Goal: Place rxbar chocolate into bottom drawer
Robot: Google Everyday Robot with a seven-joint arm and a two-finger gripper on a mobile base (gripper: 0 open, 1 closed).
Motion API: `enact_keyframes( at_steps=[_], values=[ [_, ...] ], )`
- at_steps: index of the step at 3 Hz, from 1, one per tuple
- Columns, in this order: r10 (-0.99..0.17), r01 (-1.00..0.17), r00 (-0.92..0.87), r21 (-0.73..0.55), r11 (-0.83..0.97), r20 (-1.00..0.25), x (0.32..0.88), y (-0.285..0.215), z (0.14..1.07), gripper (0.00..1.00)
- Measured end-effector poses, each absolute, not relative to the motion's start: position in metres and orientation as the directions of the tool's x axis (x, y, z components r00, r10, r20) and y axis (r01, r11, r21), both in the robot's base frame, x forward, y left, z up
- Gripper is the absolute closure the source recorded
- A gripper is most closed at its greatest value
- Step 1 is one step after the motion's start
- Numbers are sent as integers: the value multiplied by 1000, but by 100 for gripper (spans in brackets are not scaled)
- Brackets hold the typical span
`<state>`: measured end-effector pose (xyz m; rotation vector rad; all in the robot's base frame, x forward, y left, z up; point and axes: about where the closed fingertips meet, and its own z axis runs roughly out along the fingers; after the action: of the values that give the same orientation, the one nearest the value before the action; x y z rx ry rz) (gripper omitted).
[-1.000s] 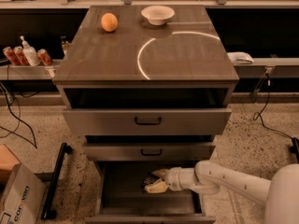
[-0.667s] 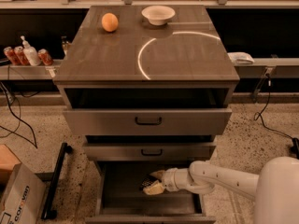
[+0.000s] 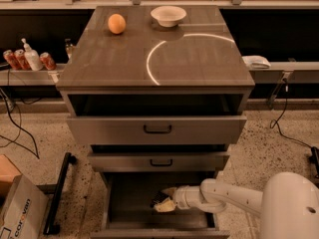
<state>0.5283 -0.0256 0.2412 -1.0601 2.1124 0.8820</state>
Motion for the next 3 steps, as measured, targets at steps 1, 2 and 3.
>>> enact_keyframes(
  at_steps=[1,2,3],
  values=[
    [-390,-821,-518,315,476,-761,528,-29,220,100],
    [-311,-788,-552,362,498,-774,530,-34,197,100],
    [-264,-755,-587,399,521,-765,532,-40,174,100]
  ],
)
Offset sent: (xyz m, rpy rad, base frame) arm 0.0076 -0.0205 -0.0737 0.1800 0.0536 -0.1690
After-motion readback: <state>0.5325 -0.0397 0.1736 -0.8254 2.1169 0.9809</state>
